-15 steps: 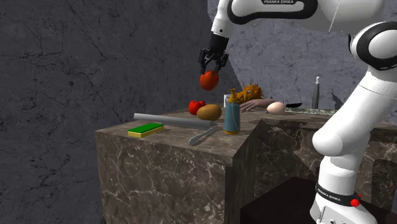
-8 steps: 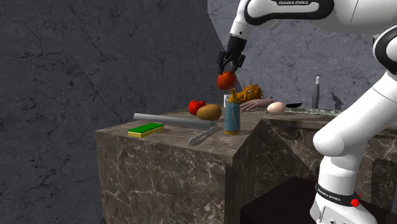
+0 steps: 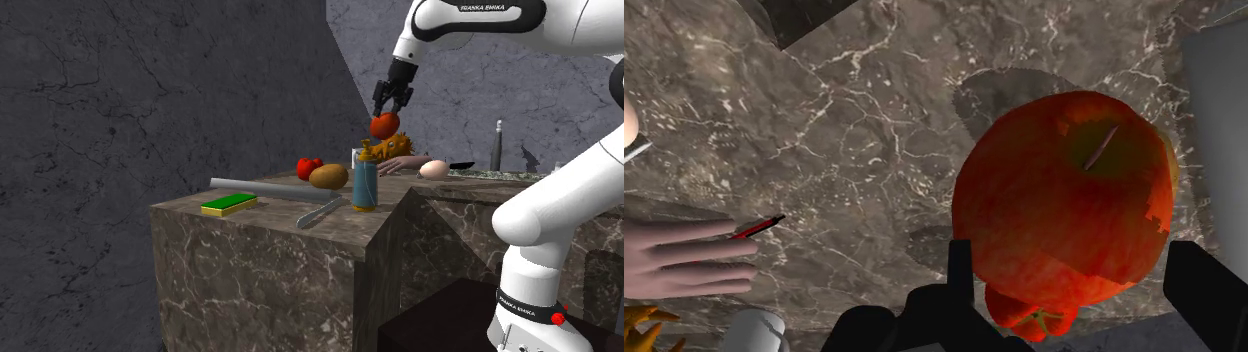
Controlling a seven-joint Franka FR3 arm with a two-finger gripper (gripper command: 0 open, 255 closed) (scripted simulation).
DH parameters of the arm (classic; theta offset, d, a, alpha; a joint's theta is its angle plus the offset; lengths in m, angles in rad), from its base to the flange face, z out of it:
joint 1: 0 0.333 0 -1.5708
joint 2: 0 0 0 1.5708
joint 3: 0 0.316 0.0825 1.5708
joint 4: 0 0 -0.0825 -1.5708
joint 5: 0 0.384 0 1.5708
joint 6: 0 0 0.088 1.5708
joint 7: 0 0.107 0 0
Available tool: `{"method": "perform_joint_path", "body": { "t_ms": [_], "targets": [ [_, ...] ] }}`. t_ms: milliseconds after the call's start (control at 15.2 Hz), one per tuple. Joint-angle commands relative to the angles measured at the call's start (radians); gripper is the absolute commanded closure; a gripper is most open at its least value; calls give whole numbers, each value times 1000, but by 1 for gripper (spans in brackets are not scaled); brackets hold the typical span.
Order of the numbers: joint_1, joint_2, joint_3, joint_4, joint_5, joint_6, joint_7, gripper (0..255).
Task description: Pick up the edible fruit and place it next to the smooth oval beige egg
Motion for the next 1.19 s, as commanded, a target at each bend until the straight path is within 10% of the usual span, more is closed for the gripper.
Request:
{"method": "perform_joint_path", "body": {
  "t_ms": [0,1122],
  "targets": [
    [-3,-31,-52,-29,-9,-9,-53,255],
    [-54,-58,-446,-5,-138,-91,-445,255]
  ]
}}
